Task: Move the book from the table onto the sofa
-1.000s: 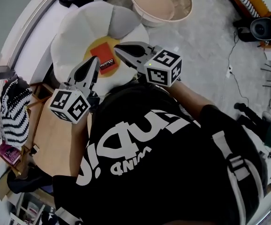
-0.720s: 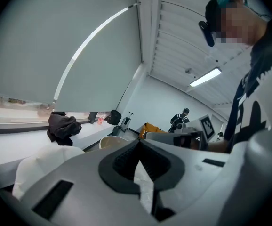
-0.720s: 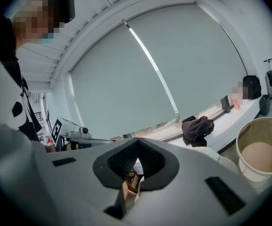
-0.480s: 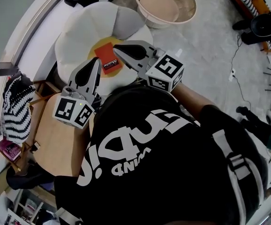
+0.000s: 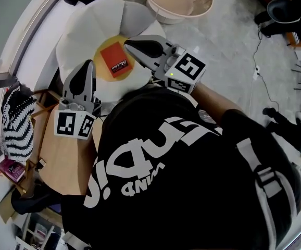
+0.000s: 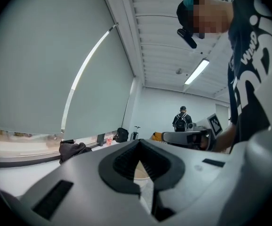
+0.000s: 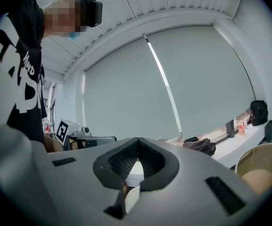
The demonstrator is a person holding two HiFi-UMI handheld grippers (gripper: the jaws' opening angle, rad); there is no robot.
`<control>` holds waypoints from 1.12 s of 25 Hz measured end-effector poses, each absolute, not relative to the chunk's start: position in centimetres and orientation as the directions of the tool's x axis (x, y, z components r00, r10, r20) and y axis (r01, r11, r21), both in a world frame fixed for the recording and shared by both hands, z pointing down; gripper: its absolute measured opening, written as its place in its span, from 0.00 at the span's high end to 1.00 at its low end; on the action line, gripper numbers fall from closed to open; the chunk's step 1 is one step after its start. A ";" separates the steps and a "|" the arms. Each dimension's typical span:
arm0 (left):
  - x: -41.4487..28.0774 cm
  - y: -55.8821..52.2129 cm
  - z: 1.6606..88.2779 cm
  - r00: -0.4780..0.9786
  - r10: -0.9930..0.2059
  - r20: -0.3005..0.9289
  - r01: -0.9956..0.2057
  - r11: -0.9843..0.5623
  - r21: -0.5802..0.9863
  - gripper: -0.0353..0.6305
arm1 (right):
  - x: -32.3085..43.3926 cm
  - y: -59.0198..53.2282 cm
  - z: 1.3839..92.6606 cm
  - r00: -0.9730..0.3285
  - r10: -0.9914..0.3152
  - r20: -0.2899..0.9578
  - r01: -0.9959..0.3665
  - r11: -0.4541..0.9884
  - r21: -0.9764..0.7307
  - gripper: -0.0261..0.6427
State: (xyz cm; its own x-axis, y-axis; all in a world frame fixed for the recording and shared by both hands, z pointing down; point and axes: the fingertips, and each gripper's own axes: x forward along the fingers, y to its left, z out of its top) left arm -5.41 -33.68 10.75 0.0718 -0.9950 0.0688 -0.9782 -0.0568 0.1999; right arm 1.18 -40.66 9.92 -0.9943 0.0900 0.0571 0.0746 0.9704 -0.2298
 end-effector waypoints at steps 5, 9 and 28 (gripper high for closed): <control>-5.7 -33.0 11.1 0.056 -0.996 0.074 -0.978 -0.040 0.205 0.93 | 1.6 -40.9 9.9 -0.996 0.074 0.042 0.062 0.972 -0.227 0.96; -5.8 -32.7 11.2 0.048 -0.996 0.071 -0.975 -0.031 0.221 0.93 | 2.0 -40.9 10.2 -0.996 0.053 0.074 0.036 0.976 -0.214 0.96; -5.4 -32.4 12.4 0.046 -0.995 0.094 -0.966 -0.021 0.258 0.93 | 1.7 -40.4 10.8 -0.996 0.070 0.053 0.055 0.967 -0.250 0.96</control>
